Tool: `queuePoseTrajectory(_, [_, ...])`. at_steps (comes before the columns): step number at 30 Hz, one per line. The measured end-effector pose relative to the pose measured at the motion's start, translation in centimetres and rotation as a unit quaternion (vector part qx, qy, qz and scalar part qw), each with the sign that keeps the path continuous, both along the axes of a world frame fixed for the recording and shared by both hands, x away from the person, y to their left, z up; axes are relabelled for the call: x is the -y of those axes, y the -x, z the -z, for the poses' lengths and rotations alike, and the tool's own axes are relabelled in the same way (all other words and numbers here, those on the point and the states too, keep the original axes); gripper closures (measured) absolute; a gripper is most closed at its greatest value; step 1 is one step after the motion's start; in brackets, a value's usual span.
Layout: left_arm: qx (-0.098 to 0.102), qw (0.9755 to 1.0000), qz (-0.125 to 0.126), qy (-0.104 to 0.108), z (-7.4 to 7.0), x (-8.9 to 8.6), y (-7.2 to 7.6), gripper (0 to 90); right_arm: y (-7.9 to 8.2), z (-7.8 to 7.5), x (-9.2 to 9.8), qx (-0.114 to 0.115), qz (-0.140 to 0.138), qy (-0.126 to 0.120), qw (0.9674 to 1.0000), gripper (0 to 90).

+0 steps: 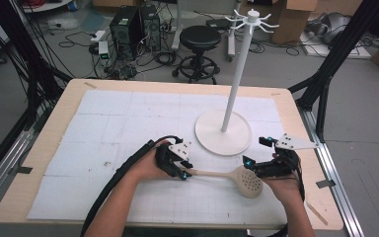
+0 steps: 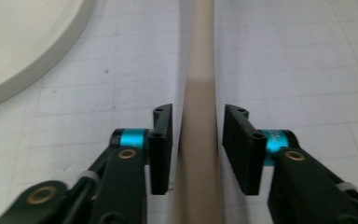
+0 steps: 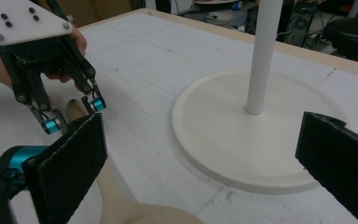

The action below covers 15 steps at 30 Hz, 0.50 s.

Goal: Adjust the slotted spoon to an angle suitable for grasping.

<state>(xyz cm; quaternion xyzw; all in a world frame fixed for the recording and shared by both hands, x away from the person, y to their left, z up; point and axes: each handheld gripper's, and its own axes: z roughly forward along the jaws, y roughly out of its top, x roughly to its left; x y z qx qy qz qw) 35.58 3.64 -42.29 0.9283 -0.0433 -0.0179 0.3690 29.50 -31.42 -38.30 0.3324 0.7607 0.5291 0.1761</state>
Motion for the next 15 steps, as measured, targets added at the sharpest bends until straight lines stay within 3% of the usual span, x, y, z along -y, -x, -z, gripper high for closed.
queuePoseTrajectory(2, [-0.001,1.0,-0.004,0.009,-0.3,-0.5,0.1,57.3,0.0,0.0,0.0,-0.001,0.0,0.0,1.0,1.0])
queuePoseTrajectory(5, [0.006,0.9986,-0.032,0.041,-1.3,-3.1,0.3,51.4,0.0,-0.1,0.0,0.001,-0.001,0.0,1.0,1.0])
queuePoseTrajectory(8, [0.012,0.9974,-0.048,0.052,-1.7,-4.5,0.4,46.6,0.1,-0.1,-0.2,0.001,-0.004,0.003,1.0,1.0])
queuePoseTrajectory(10, [0.017,0.9943,-0.073,0.076,-2.3,-6.8,0.8,44.6,0.1,-0.1,-0.2,0.001,-0.004,0.002,1.0,1.0])
queuePoseTrajectory(12, [0.017,0.9929,-0.081,0.086,-2.5,-7.6,0.9,43.2,0.1,-0.1,-0.3,0.0,-0.004,0.002,1.0,1.0])
queuePoseTrajectory(13, [0.018,0.9897,-0.096,0.104,-2.7,-9.2,1.3,42.5,0.1,-0.1,-0.3,0.0,-0.006,0.002,1.0,1.0])
queuePoseTrajectory(15, [0.012,0.9865,-0.111,0.12,-2.9,-10.6,1.5,42.3,0.1,-0.1,-0.4,0.0,-0.006,0.004,1.0,1.0])
